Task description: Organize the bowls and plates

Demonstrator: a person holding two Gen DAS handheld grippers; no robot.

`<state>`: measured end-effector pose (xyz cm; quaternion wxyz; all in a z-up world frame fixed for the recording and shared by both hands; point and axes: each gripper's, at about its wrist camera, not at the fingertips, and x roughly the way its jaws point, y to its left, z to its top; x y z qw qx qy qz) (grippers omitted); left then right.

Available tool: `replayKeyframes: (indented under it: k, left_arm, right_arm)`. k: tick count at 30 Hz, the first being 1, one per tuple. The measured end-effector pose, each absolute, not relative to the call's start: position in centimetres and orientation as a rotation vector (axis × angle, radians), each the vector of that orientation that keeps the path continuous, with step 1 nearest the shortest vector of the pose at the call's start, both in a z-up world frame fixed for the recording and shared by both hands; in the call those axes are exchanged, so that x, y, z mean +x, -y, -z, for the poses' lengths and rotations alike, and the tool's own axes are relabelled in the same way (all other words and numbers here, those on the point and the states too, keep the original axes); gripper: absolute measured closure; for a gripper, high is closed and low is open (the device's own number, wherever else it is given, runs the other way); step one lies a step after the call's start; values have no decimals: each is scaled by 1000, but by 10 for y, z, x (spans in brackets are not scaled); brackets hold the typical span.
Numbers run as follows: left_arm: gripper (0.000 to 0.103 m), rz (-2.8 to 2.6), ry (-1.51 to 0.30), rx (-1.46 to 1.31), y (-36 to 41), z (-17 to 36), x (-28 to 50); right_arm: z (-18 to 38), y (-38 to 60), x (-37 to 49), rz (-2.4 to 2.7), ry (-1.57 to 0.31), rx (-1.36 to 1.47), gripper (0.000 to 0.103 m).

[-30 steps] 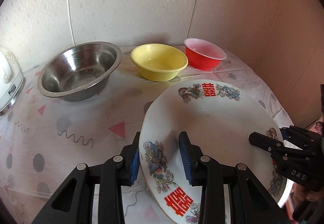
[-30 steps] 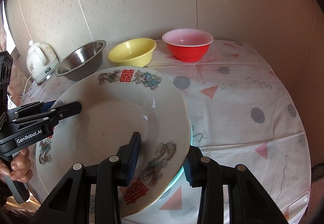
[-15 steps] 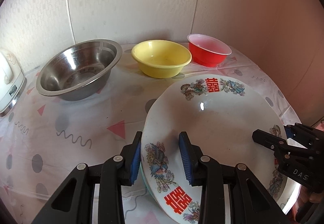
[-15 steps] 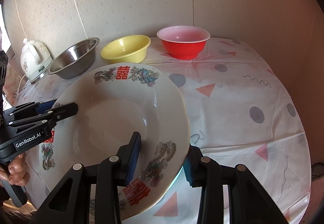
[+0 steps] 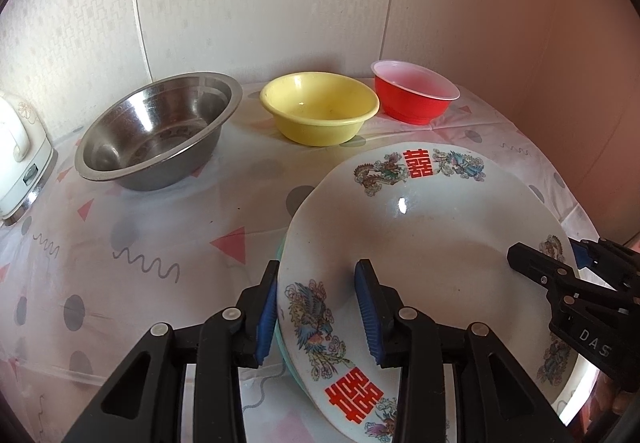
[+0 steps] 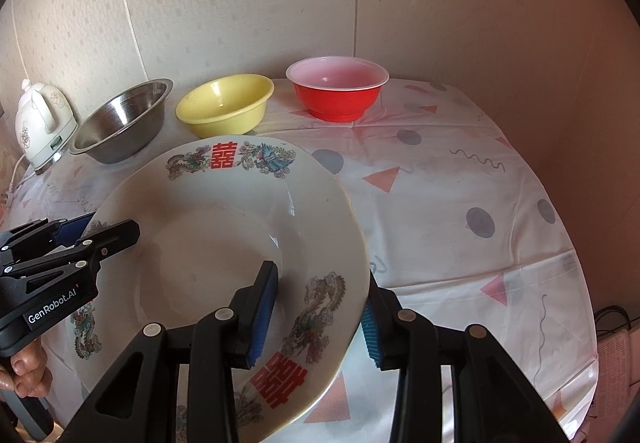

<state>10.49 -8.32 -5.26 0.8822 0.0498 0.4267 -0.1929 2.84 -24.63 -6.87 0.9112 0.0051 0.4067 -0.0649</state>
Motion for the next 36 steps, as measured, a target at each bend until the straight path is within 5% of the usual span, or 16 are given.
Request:
replayKeyframes:
  k: [36]
  left_arm:
    - [65, 351, -883, 116, 81, 45, 94]
  right_arm:
    - [41, 234, 13, 165, -693, -90, 64]
